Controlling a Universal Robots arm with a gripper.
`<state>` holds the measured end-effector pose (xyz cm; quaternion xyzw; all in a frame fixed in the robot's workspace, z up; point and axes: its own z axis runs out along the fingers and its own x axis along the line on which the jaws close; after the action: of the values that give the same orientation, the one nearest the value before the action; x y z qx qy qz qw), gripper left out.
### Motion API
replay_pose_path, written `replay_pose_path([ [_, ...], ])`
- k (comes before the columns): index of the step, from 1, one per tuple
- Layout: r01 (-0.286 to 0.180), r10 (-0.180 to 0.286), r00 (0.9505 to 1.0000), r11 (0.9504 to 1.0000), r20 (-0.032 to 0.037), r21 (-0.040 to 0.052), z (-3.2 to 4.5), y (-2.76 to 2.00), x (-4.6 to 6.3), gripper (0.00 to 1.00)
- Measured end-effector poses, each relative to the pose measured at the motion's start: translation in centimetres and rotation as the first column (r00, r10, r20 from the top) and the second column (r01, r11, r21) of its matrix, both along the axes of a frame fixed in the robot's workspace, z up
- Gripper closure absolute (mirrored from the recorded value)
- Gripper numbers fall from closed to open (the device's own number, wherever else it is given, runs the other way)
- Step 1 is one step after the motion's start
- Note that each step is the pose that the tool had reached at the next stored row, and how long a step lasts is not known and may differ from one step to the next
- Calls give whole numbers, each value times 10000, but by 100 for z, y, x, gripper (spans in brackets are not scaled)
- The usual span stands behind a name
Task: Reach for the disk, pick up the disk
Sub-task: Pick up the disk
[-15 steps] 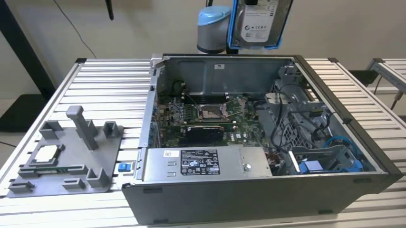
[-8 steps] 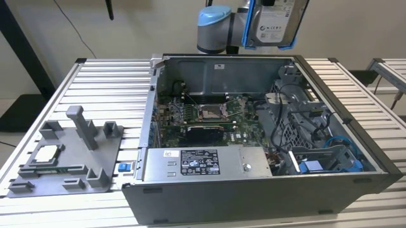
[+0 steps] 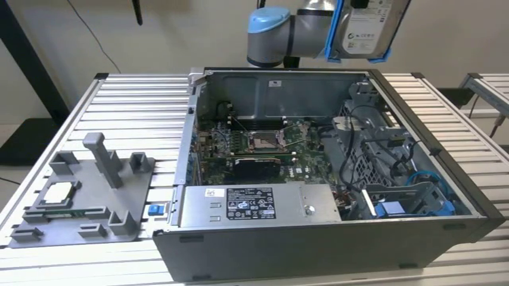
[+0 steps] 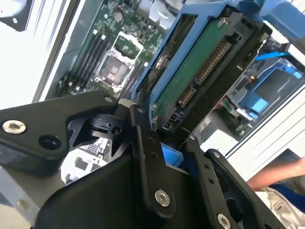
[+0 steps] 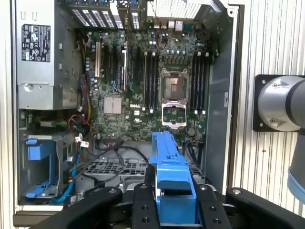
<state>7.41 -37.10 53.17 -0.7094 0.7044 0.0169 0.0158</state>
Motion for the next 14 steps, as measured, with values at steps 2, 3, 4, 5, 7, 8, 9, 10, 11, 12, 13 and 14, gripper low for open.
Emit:
replay_pose_path([
  [2, 0, 0, 10000, 10000, 0, -1, -2, 0, 89, 100],
  [3, 0, 0, 10000, 10000, 0, 0, -4, 0, 132, 100],
  [4, -1, 1, 10000, 10000, 0, -1, -5, 0, 177, 100],
  [5, 0, 0, 10000, 10000, 0, 0, -6, 0, 215, 100],
  [7, -1, 1, 10000, 10000, 0, 0, -8, 0, 294, 100],
  [8, 0, 0, 10000, 10000, 0, 0, -9, 0, 326, 100],
  [9, 0, 0, 10000, 10000, 0, 0, -10, 0, 355, 100],
  [10, -1, 1, 10000, 10000, 0, 1, -11, 0, 378, 100],
  [11, -1, 1, 10000, 10000, -1, 1, -12, 0, 393, 100],
  [12, -1, 1, 10000, 10000, 0, 2, -12, 1, 398, 100],
  [13, 0, 0, 10000, 10000, 0, 0, -12, 1, 398, 100],
  [14, 1, -1, 10000, 10000, 0, 0, -12, 1, 398, 100],
])
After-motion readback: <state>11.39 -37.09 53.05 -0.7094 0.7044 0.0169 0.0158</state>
